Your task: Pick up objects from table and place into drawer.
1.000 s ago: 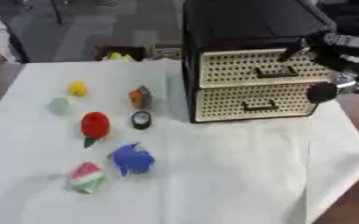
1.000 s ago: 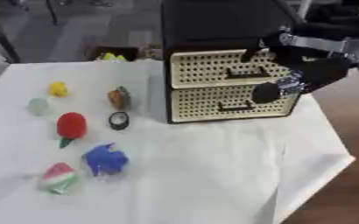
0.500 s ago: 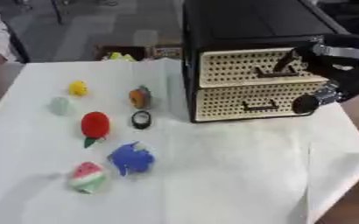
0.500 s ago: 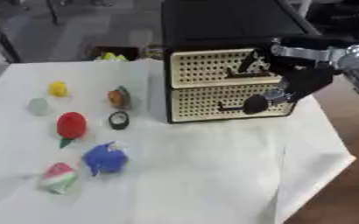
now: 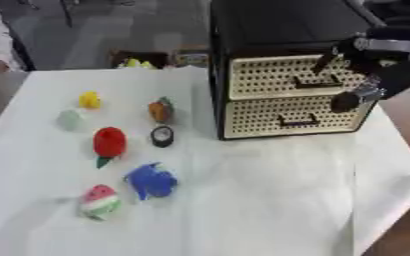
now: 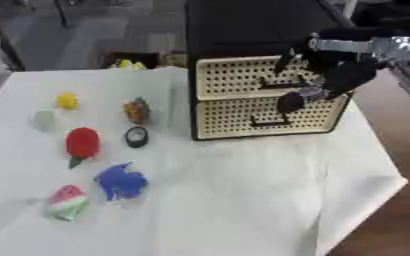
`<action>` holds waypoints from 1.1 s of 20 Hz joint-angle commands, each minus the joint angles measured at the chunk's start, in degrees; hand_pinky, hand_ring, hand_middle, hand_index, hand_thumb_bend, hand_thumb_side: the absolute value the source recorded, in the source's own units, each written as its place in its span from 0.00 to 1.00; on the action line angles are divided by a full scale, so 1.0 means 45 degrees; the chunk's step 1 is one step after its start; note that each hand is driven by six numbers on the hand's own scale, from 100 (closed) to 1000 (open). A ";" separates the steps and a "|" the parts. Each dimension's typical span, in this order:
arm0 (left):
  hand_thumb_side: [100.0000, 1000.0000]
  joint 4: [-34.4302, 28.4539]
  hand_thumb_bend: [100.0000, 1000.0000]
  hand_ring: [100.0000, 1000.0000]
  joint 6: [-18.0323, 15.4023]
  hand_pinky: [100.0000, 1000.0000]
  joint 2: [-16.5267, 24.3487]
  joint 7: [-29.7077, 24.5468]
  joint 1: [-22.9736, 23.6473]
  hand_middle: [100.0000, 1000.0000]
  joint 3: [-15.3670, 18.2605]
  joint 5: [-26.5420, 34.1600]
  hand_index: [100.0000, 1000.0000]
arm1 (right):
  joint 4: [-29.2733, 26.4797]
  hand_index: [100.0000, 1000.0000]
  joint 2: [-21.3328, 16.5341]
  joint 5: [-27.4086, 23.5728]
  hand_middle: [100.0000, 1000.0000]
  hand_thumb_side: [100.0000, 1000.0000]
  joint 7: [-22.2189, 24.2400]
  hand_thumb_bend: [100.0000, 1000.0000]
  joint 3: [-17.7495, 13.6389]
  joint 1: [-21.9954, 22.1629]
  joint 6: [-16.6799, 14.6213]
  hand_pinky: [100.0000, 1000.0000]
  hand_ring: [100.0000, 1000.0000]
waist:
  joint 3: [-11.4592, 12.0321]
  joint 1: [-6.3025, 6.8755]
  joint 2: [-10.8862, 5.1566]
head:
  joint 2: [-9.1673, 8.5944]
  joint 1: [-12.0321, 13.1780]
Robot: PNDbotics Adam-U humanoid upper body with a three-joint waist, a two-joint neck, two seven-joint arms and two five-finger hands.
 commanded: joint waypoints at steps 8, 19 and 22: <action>0.82 -0.0161 0.00 0.61 0.0011 0.52 0.0192 -0.0067 -0.0098 0.60 0.0015 0.0019 0.74 | 0.1110 0.80 -0.0077 0.0592 0.00 0.74 0.0692 1.00 0.0219 -0.0668 -0.0265 0.00 0.00 | 0.0076 -0.0011 -0.0125 | -0.0151 -0.0007; 0.82 -0.0161 0.00 0.61 0.0020 0.52 0.0157 -0.0077 -0.0109 0.60 0.0011 0.0036 0.74 | 0.1483 0.82 0.0012 0.1178 0.00 0.71 0.1191 1.00 0.0424 -0.0567 -0.0579 0.00 0.00 | 0.0098 0.0011 -0.0110 | -0.0220 -0.0024; 0.82 -0.0161 0.00 0.61 0.0033 0.52 0.0138 -0.0074 -0.0109 0.60 0.0017 0.0031 0.74 | 0.1237 0.83 0.0001 0.1451 0.00 0.73 0.1042 1.00 0.0382 -0.0429 -0.0711 0.00 0.00 | 0.0103 0.0016 -0.0099 | -0.0242 -0.0019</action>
